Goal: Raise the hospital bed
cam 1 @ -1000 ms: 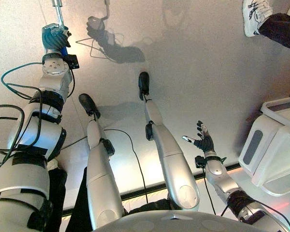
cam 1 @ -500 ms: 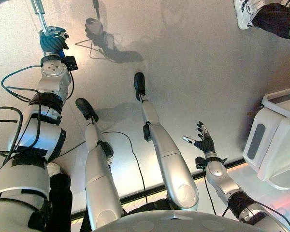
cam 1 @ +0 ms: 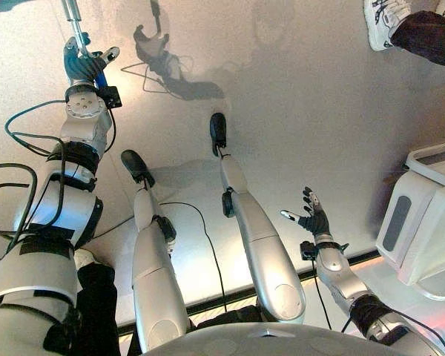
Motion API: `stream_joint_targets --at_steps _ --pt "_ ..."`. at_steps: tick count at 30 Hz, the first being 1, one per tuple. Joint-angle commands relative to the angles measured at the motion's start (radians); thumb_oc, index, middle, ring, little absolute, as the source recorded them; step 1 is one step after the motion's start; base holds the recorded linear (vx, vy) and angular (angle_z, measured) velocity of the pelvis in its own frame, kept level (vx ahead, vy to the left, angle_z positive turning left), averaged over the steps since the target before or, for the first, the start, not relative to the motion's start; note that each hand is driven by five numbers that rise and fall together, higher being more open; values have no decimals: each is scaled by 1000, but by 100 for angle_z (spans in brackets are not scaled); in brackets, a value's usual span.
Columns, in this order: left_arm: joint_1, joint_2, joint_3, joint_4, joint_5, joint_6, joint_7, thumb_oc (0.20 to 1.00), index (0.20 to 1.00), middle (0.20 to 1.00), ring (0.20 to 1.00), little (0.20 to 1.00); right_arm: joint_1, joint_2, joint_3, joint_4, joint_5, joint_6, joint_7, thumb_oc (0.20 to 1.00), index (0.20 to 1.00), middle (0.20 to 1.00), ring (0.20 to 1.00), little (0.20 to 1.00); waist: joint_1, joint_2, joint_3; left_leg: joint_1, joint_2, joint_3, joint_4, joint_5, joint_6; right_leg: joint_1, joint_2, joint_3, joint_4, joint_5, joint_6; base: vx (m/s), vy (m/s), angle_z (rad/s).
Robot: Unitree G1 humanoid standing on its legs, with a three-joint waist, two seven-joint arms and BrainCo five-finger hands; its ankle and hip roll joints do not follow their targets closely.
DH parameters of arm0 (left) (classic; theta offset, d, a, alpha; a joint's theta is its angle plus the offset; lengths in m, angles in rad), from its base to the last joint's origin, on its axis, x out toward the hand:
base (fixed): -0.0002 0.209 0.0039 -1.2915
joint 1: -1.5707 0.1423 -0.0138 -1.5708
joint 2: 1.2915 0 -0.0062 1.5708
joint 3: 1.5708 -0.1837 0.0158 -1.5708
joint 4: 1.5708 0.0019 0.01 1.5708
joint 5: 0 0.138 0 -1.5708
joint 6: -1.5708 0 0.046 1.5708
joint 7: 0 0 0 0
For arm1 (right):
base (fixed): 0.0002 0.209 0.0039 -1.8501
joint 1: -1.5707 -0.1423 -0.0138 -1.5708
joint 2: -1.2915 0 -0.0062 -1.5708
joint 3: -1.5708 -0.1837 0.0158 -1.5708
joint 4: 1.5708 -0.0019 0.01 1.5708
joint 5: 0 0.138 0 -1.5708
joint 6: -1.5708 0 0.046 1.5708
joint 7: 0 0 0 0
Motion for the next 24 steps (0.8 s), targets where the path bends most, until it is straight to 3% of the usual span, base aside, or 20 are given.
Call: stream_joint_targets --at_steps 1,18,24 --pt "-44 34 20 12 47 -22 -9 1000 1000 1000 1000 1000 99 -40 -27 -7 0 -17 -4 1000 1000 1000 1000 1000 5 -24 -1 29 -59 -26 0 -68 63 50 -28 -38 5 -50 148 0 0 0" --pt "-38 20 23 22 38 -22 -24 1000 1000 1000 1000 1000 87 -40 -20 11 2 -10 1 1000 1000 1000 1000 1000 12 -19 -1 48 -65 -32 0 -63 62 77 -33 -49 5 -50 146 0 0 0" --pt "38 -17 52 25 70 -11 -35 1000 1000 1000 1000 1000 75 -29 -17 61 0 6 7 1000 1000 1000 1000 1000 20 -21 -1 95 -68 -42 0 -59 66 123 -36 -57 18 -57 141 -16 0 1"
